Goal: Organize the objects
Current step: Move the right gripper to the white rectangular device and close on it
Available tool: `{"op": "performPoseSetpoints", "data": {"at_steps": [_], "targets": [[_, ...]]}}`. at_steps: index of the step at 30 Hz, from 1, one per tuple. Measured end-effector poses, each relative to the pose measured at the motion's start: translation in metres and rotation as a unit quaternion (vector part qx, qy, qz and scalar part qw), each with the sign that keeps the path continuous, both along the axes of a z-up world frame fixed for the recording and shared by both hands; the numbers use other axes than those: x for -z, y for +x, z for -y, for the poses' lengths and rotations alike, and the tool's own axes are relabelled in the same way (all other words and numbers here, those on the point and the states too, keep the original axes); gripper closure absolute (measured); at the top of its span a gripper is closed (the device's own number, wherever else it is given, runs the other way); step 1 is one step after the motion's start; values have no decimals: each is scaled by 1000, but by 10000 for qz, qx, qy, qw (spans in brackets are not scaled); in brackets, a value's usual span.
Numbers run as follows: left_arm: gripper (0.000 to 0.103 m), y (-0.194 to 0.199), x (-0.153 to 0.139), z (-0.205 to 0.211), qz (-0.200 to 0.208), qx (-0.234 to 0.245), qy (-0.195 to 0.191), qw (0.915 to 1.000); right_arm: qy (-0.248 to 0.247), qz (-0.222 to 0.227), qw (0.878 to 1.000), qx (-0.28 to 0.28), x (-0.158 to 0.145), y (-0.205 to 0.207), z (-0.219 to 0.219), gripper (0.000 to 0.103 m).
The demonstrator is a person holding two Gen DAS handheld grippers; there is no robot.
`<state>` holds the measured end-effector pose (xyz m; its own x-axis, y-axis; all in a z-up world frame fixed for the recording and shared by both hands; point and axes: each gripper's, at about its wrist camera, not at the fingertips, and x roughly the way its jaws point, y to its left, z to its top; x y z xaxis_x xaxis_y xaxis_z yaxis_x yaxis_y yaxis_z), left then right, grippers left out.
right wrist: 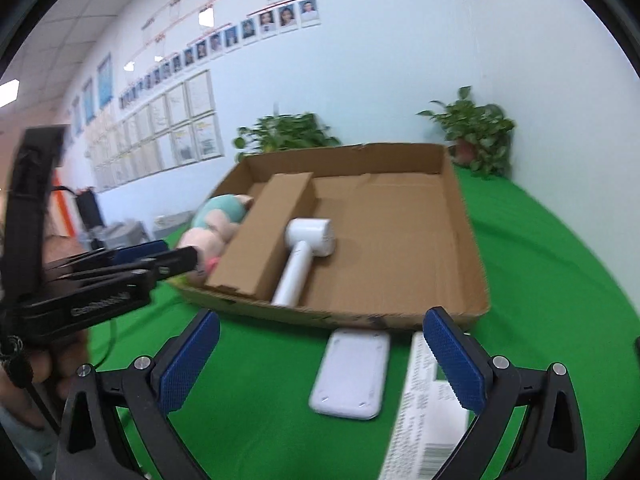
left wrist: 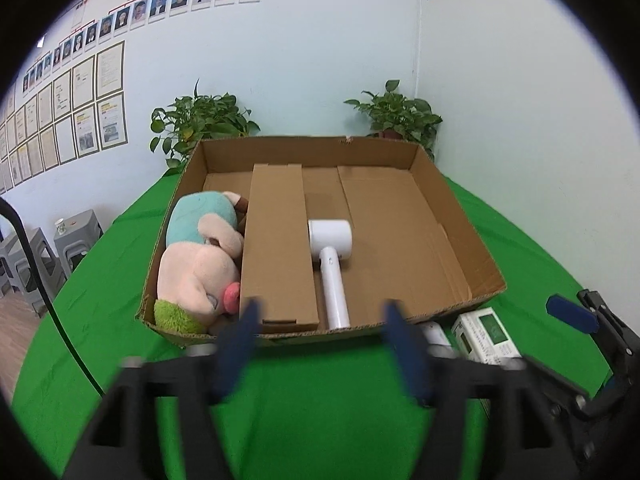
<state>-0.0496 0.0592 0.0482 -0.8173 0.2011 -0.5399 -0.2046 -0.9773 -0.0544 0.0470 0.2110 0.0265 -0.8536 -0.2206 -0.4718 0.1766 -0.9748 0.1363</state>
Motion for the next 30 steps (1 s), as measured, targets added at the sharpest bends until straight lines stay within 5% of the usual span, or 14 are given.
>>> {"op": "performPoseSetpoints", "data": {"at_steps": [10, 20, 23, 27, 30], "targets": [[13, -16, 44, 12, 1035, 379, 344, 9933, 1, 1274, 9904, -527, 64, -37, 33, 1], [13, -17, 59, 44, 1260, 65, 440, 9910, 891, 1966, 9756, 389, 107, -85, 31, 5], [13, -15, 59, 49, 1202, 62, 339, 9922, 931, 2112, 9712, 597, 117, -91, 23, 10], [13, -14, 57, 56, 1203, 53, 406, 9919, 1128, 2138, 9693, 447, 122, -92, 30, 34], [13, -13, 57, 60, 1237, 53, 515, 9910, 1051, 2128, 9708, 352, 123, -87, 32, 36]]}}
